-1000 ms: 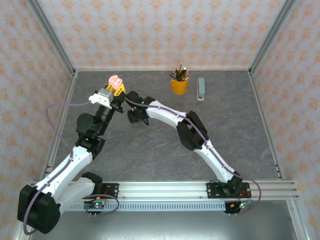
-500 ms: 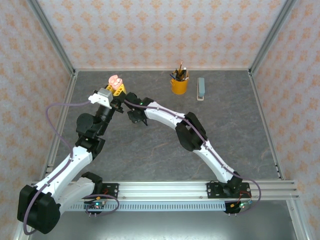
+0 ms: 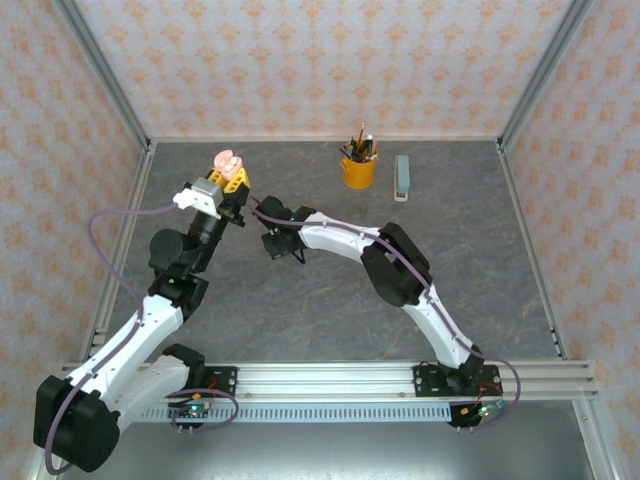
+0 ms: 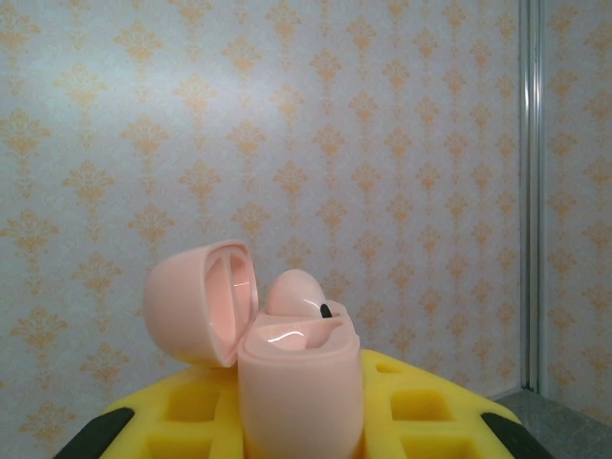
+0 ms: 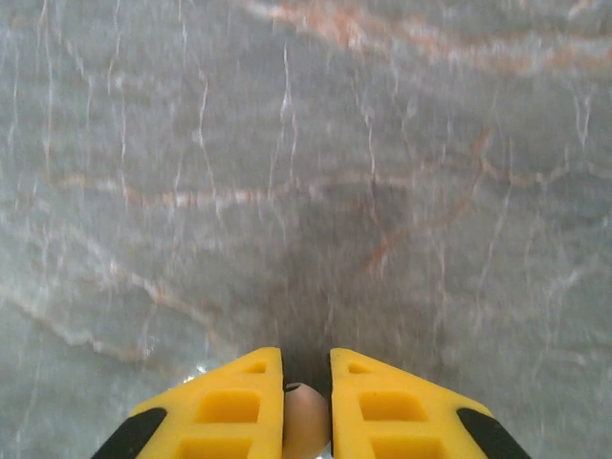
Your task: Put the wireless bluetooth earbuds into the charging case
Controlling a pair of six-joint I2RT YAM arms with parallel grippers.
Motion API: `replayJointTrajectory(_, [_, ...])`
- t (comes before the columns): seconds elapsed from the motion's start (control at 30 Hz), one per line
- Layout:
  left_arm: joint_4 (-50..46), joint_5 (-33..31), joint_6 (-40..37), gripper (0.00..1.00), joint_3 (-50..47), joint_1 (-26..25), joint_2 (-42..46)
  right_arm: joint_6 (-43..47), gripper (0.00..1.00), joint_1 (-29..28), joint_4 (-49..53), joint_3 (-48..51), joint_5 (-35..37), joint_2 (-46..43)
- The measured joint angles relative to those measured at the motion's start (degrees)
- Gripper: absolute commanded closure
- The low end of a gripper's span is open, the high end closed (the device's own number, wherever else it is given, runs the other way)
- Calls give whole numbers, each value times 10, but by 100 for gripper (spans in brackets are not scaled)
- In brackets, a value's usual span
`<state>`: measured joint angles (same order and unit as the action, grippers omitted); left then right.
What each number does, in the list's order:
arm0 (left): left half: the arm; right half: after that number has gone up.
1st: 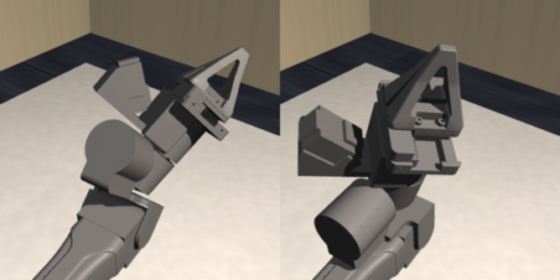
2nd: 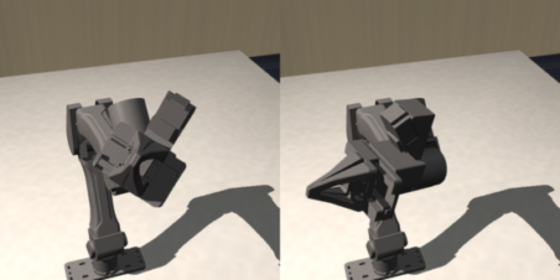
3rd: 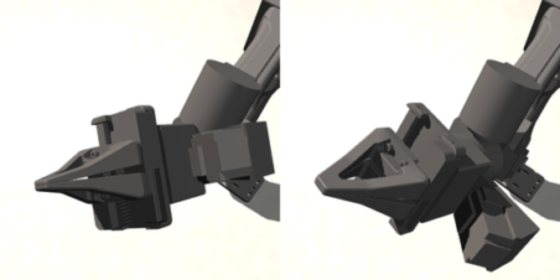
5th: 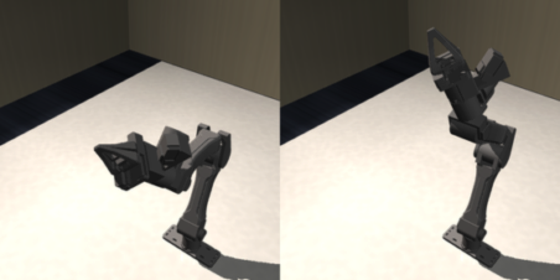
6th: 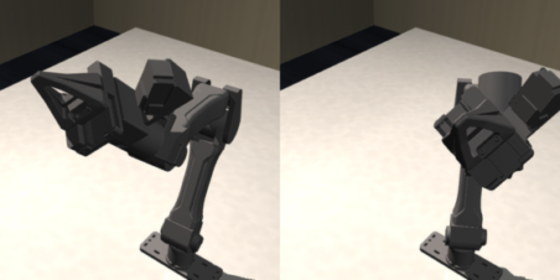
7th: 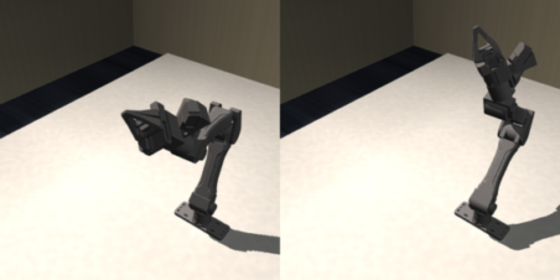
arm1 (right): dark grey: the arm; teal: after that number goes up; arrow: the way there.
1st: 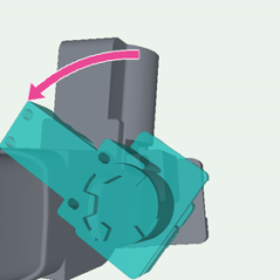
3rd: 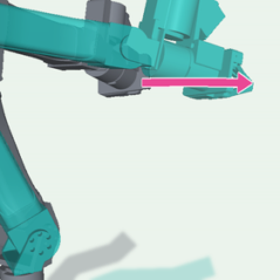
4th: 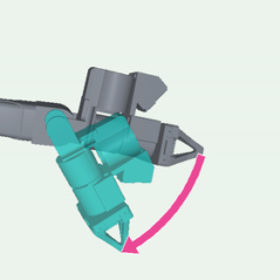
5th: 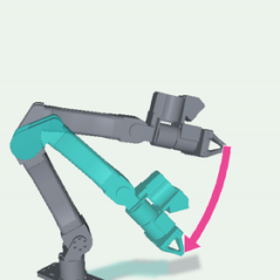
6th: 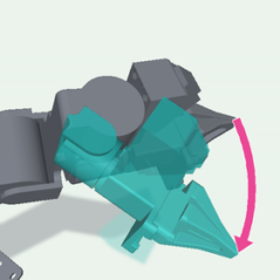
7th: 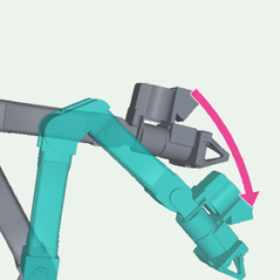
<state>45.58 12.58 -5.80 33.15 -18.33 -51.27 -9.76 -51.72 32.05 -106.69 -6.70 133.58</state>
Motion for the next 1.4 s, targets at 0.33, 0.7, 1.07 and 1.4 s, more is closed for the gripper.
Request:
replayJointTrajectory(0.33, [-9, 0, 0, 100, 0, 0, 9, 15, 87, 10, -13, 155, -13, -100])
replayJointTrajectory(0.7, [-13, 0, 14, 100, -10, 0, 9, -3, 61, 28, -25, 198, -28, -127])
replayJointTrajectory(1.07, [-14, 0, 15, 100, -16, 0, 9, -173, 48, 28, -4, 214, 7, -158])
replayJointTrajectory(1.4, [-12, 0, 18, 100, -24, 0, 9, -388, 46, 28, -4, 246, 29, -184])
